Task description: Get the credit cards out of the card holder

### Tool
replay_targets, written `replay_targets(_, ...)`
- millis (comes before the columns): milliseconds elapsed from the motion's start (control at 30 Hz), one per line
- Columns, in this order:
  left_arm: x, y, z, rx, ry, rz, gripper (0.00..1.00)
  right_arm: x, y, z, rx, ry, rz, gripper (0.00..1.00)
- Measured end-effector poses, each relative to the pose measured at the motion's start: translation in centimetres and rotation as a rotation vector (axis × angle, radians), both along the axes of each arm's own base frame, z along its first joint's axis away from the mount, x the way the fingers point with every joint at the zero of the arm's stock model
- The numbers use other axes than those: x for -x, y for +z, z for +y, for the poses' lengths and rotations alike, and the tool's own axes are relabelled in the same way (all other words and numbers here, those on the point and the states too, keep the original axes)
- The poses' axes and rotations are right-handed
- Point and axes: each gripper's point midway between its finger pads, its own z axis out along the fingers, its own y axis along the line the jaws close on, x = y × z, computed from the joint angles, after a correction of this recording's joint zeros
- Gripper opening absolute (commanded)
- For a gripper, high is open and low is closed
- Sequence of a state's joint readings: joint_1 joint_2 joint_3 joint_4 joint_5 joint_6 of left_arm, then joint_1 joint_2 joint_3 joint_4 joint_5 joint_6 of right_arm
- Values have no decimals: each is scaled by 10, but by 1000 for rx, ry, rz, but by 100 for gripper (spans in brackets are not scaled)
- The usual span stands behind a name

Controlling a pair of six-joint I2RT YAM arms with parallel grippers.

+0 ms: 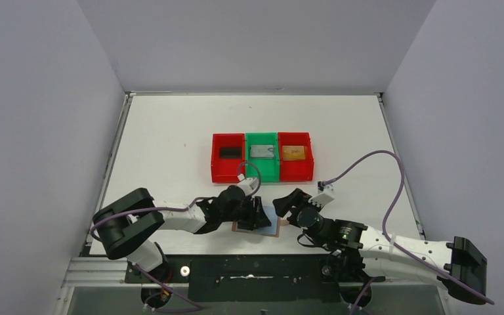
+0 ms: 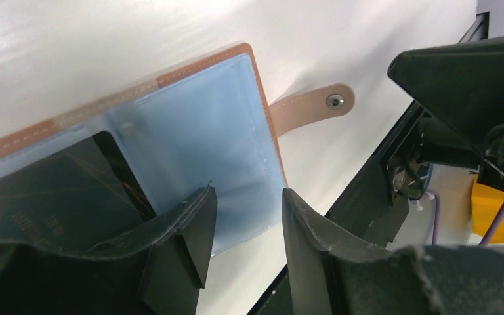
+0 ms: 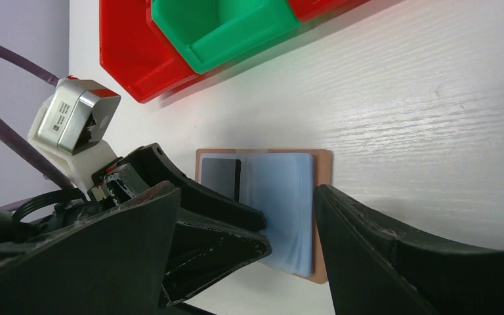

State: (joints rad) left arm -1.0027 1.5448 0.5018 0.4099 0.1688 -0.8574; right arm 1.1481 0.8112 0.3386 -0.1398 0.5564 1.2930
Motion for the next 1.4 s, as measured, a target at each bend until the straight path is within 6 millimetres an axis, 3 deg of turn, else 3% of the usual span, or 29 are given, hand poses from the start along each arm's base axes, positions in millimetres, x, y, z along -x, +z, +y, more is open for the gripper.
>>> replay_targets(267, 0, 5, -5, 22, -12, 1, 43, 2, -4, -9, 7, -32, 21, 87)
replay_targets(300, 1, 8, -4, 20, -10, -3, 44, 2, -5, -10, 10, -34, 25, 89)
replay_targets(333, 1, 13, -1, 16, -4, -13, 45, 2, -5, -10, 12, -37, 28, 98)
replay_targets(433, -4, 34, 5, 23, 26, -59, 49, 0, -1, -8, 9, -43, 27, 97)
replay_targets(567, -19, 71, 24, 49, 125, -157, 52, -2, 9, 2, -23, 2, -23, 98)
replay_targets(667, -31, 80, 51, 58, 229, -195, 53, 0, 9, 10, -83, 57, -55, 99)
replay_targets(867, -38, 46, 116, -31, 396, -143, 56, 3, -4, 23, -85, 114, -14, 79)
replay_targets(967, -36, 39, 134, -55, 445, -121, 62, 3, -14, 33, -55, 137, 28, 68)
replay_targets(1033, -37, 41, 140, -54, 475, -115, 63, 4, -20, 42, -39, 160, 55, 61)
replay_targets(1133, -38, 45, 144, -42, 501, -115, 64, 5, -24, 59, -27, 198, 93, 59)
replay_targets(1233, -38, 45, 145, -38, 508, -108, 64, 2, -25, 77, -31, 226, 117, 49)
replay_targets(1400, -33, 38, 138, -23, 478, -77, 62, 4, -41, 93, -31, 248, 186, 45)
